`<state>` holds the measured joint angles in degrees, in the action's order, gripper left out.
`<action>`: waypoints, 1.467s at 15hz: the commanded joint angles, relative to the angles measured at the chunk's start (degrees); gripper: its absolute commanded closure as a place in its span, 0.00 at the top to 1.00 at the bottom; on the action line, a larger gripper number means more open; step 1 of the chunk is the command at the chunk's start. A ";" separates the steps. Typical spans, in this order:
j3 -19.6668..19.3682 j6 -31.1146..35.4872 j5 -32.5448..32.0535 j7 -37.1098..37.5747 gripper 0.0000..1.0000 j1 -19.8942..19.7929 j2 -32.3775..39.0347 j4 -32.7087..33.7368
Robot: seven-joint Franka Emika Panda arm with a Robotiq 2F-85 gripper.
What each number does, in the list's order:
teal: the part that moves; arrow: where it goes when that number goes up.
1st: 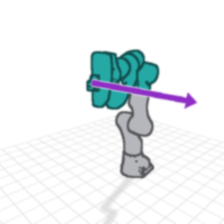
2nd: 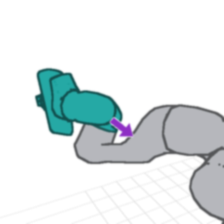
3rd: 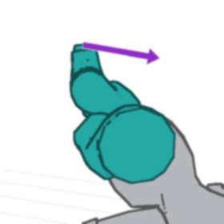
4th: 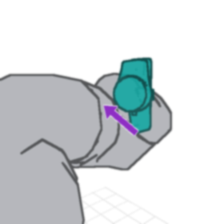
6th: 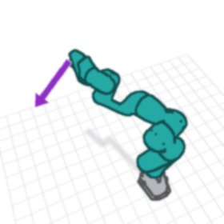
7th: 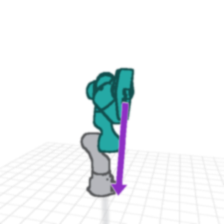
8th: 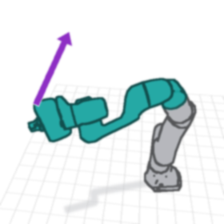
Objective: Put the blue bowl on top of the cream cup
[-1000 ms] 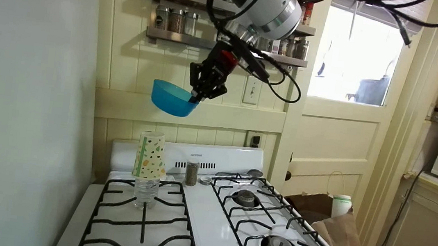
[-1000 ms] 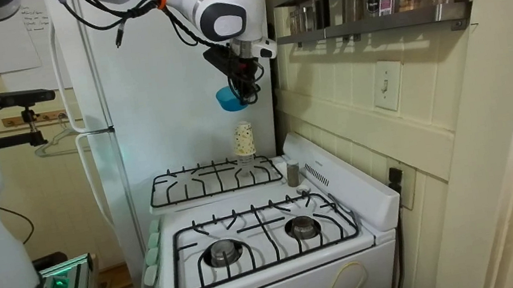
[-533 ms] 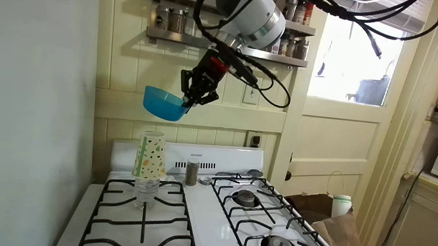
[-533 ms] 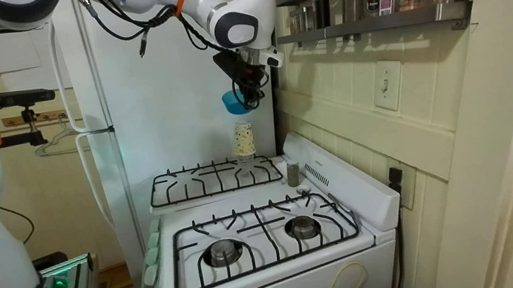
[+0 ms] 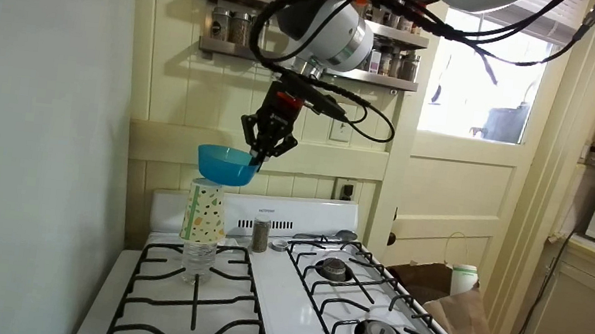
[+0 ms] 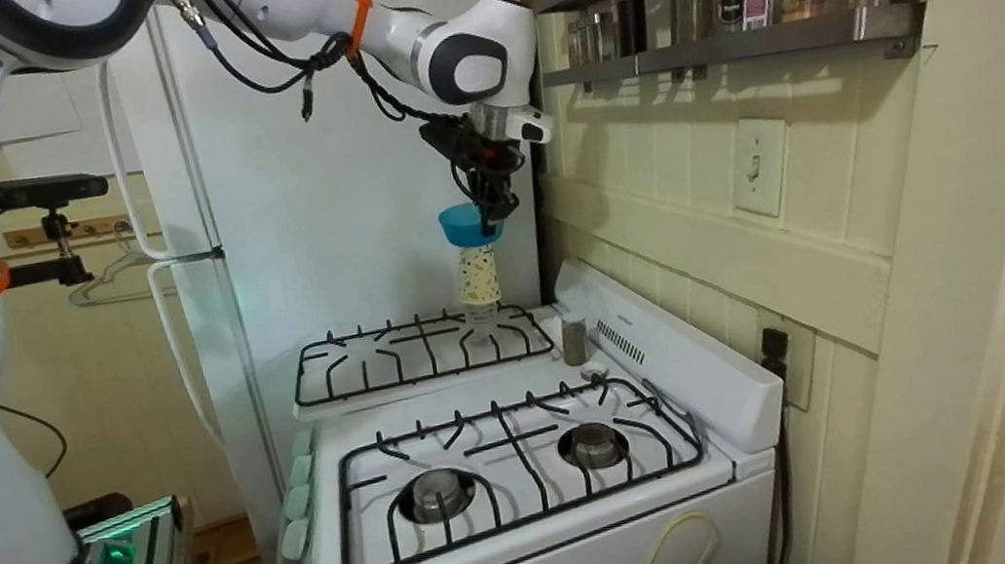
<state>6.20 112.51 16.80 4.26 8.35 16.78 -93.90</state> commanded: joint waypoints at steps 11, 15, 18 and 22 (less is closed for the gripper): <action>1.25 -5.14 -3.28 6.25 0.01 2.19 7.49 11.50; 0.99 -8.72 -4.73 7.83 0.01 2.62 8.43 13.23; 0.93 -10.34 -5.19 8.55 0.01 2.72 8.92 14.27; 0.92 -10.31 -5.28 8.92 0.29 2.81 9.27 14.91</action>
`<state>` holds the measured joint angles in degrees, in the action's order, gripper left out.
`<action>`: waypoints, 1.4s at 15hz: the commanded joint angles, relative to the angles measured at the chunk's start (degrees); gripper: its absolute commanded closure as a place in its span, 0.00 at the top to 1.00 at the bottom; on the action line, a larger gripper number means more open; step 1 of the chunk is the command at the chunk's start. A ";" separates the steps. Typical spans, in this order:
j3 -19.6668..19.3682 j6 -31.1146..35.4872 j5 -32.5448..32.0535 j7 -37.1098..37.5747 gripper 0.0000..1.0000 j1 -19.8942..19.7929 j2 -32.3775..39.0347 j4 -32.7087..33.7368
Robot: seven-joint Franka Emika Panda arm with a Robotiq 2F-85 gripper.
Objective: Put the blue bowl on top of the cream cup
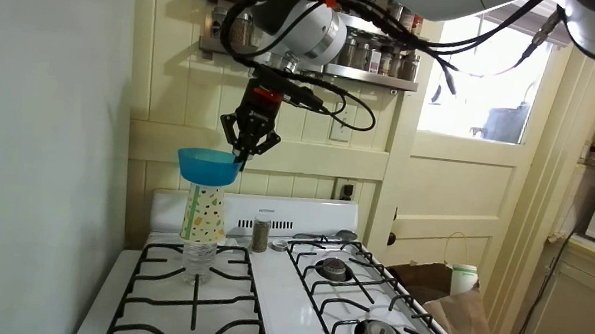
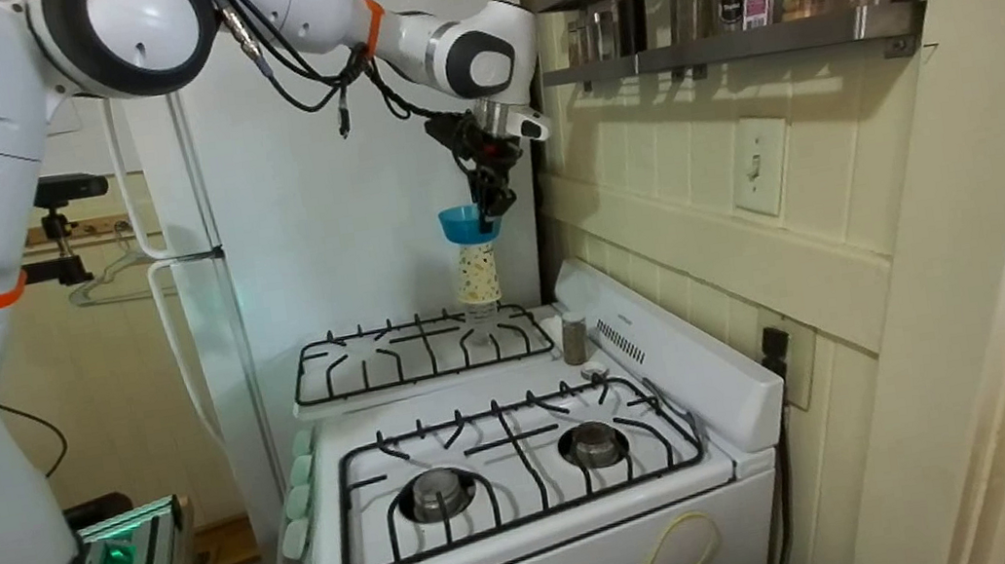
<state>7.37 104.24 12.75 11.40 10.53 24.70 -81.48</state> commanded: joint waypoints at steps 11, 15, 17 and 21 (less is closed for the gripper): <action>0.11 -0.01 -1.08 0.68 0.19 0.70 1.37 3.21; 0.53 1.06 -0.59 -0.74 0.00 0.66 1.00 3.30; 0.99 2.04 -0.62 -2.37 0.00 0.84 0.23 2.90; 1.43 3.96 -1.04 -3.84 0.01 1.09 -1.11 1.33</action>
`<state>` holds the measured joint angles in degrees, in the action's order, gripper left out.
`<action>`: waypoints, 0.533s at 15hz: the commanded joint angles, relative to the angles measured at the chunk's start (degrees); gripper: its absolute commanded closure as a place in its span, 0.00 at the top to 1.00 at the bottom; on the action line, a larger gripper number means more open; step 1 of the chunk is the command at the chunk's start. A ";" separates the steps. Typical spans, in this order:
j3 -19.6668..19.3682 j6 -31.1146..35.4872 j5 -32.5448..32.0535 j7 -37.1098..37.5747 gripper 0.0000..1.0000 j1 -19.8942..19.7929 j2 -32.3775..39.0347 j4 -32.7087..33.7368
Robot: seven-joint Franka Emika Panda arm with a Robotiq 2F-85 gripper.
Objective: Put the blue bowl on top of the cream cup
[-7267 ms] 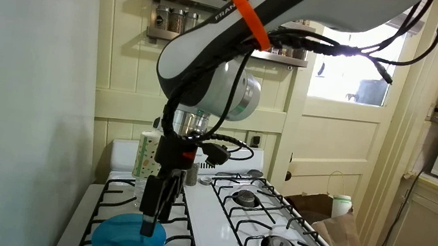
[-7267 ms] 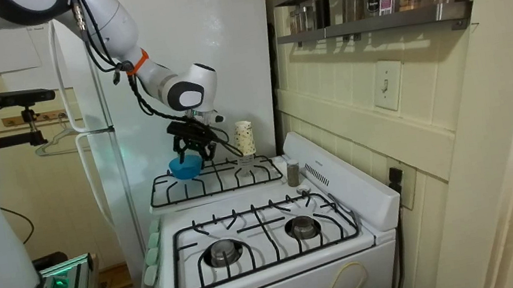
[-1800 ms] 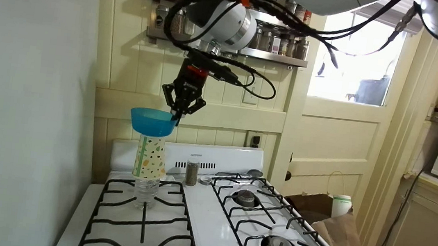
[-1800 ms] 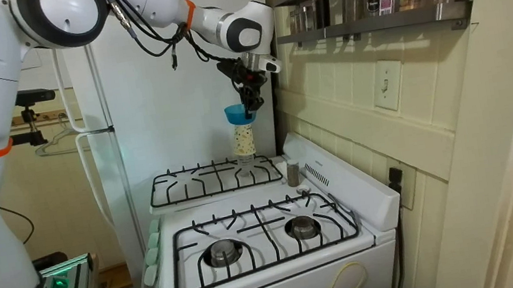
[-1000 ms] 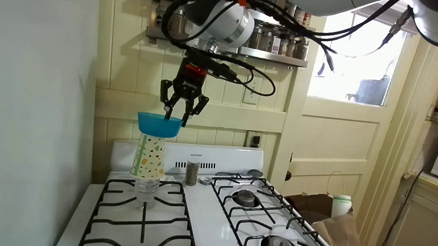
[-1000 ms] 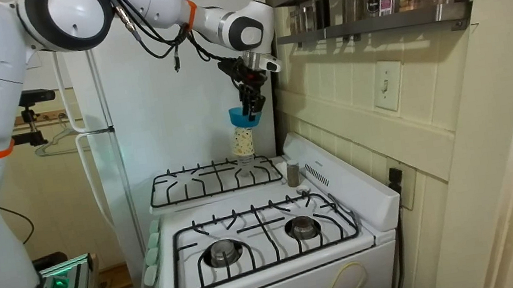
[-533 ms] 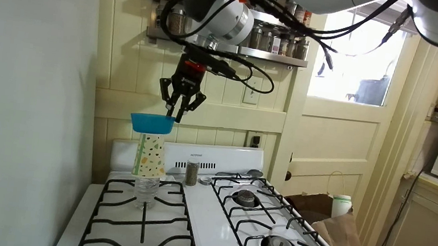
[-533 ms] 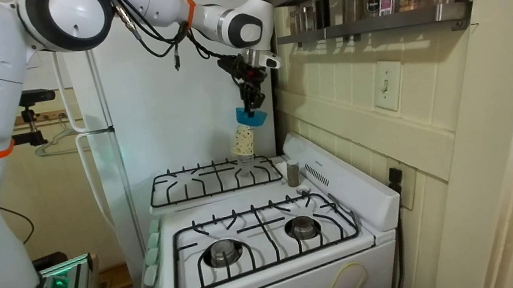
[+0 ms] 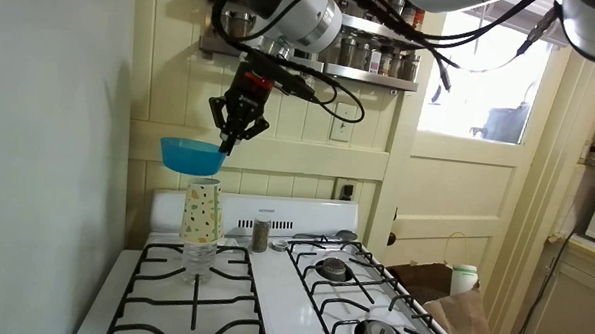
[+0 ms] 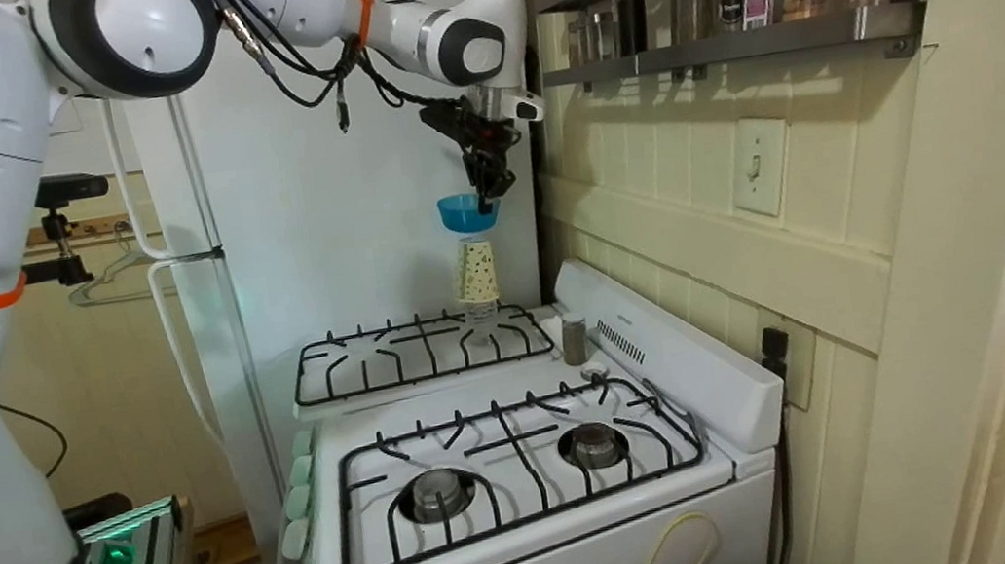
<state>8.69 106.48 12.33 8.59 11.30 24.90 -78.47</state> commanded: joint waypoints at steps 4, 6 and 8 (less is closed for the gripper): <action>-0.64 0.50 -2.49 0.46 0.01 0.70 -2.89 -4.03; -0.97 1.16 -3.27 0.95 0.01 0.60 -4.21 -6.08; -1.03 1.70 -3.99 0.94 0.01 0.66 -5.23 -7.65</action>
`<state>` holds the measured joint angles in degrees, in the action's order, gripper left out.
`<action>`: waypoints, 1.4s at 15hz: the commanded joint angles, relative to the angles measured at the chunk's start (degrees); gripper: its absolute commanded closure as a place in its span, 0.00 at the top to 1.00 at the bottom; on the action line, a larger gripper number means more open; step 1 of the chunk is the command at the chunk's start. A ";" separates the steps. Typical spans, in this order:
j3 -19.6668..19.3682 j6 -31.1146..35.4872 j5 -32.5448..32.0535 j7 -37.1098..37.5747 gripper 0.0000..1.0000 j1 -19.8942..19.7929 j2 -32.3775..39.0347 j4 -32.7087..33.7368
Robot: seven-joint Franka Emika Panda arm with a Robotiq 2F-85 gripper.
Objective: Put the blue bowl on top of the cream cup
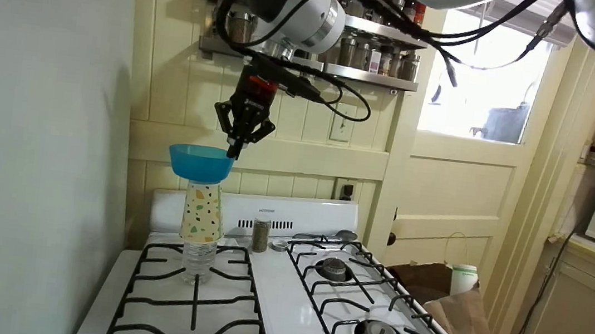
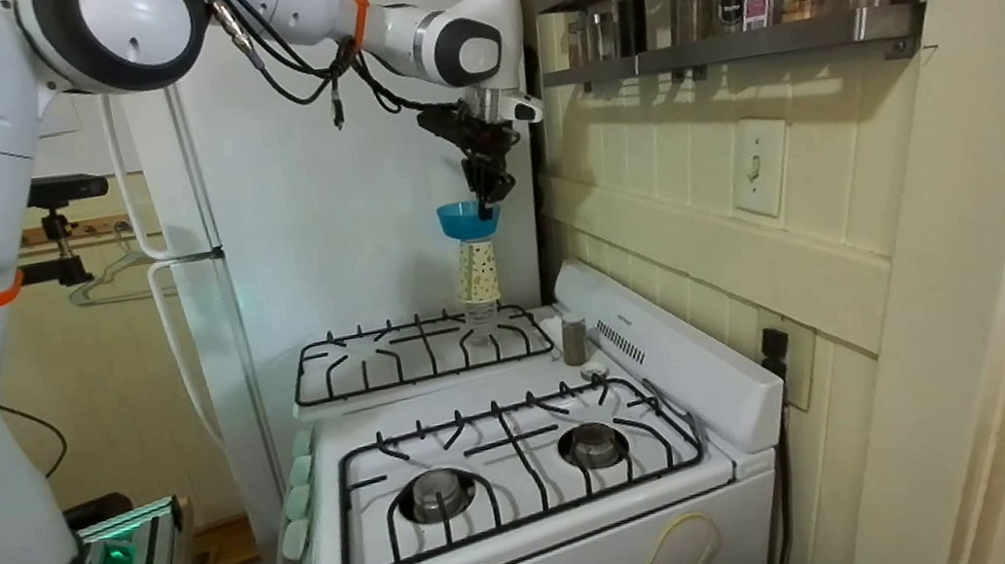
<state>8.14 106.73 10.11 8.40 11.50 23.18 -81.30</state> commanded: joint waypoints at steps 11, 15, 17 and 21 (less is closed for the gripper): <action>-0.14 -1.56 -0.68 0.63 0.01 -0.33 -0.14 -0.67; -0.19 -1.56 -0.68 0.72 0.01 -0.35 0.24 -0.39; -0.12 -1.04 -0.54 0.52 0.29 -0.40 0.18 -0.17; -0.02 -1.15 -0.17 0.42 0.51 -0.48 0.38 0.52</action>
<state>7.93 107.48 9.49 8.32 11.08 22.73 -82.49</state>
